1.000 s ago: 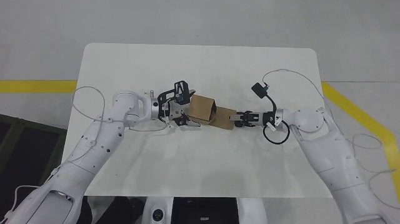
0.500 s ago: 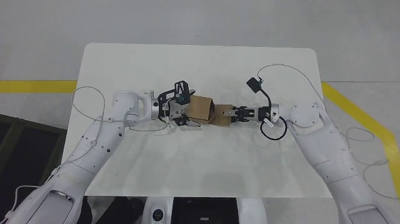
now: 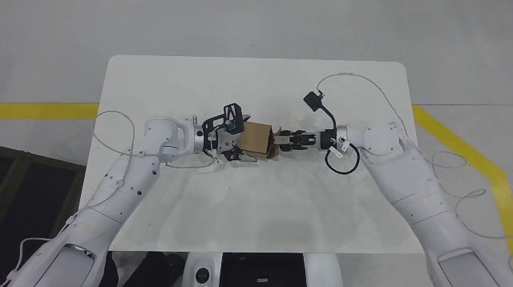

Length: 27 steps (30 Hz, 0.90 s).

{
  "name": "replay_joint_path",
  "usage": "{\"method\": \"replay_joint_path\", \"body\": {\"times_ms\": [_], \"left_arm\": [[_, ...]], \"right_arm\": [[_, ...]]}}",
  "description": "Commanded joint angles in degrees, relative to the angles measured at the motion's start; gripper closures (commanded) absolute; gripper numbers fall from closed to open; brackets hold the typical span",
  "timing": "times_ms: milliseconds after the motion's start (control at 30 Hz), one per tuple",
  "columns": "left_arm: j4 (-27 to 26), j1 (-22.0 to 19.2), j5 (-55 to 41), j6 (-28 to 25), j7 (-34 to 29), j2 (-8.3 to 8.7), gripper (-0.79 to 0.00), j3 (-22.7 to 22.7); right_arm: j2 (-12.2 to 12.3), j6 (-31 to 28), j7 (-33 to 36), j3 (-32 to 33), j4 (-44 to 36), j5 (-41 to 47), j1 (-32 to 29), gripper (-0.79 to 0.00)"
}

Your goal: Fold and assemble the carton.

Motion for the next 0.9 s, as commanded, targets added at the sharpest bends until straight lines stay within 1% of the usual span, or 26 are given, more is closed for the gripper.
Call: {"method": "replay_joint_path", "body": {"times_ms": [0,100,200,500,567,600,667,867], "left_arm": [[0.05,0.0,0.04,-0.03,0.03,-0.02,-0.785,-0.02],[0.13,0.02,0.22,0.04,0.03,-0.04,-0.785,-0.02],[0.18,-0.02,0.29,-0.09,0.0,-0.07,-0.785,-0.01],[0.32,-0.02,0.7,-0.16,0.13,-0.14,-0.785,-0.01],[0.32,-0.02,0.75,-0.16,0.19,-0.16,-0.785,-0.02],[0.32,-0.03,0.85,-0.12,0.18,-0.16,-0.785,-0.03],[0.31,0.01,0.95,-0.07,0.24,-0.18,-0.785,-0.04],[0.35,0.04,1.22,-0.2,0.4,-0.21,-0.785,-0.06]], "right_arm": [[-0.3,-0.98,-0.11,-0.62,1.07,0.53,0.71,-0.302],[-0.72,-2.21,-0.2,-1.39,2.46,1.57,1.49,-0.308],[-1.04,-3.17,-0.35,-1.88,3.8,2.61,1.9,-0.274],[-1.68,-5.59,-0.2,-2.43,6.09,6.05,2.18,-0.222],[-1.76,-6.06,-0.01,-2.51,6.54,6.51,2.12,-0.228],[-1.79,-6.1,0.1,-2.55,6.72,6.72,2.1,-0.222],[-1.86,-6.0,0.43,-2.68,6.97,7.0,2.1,-0.179],[-2.03,-4.33,1.44,-3.41,7.31,6.07,2.62,-0.142]]}}
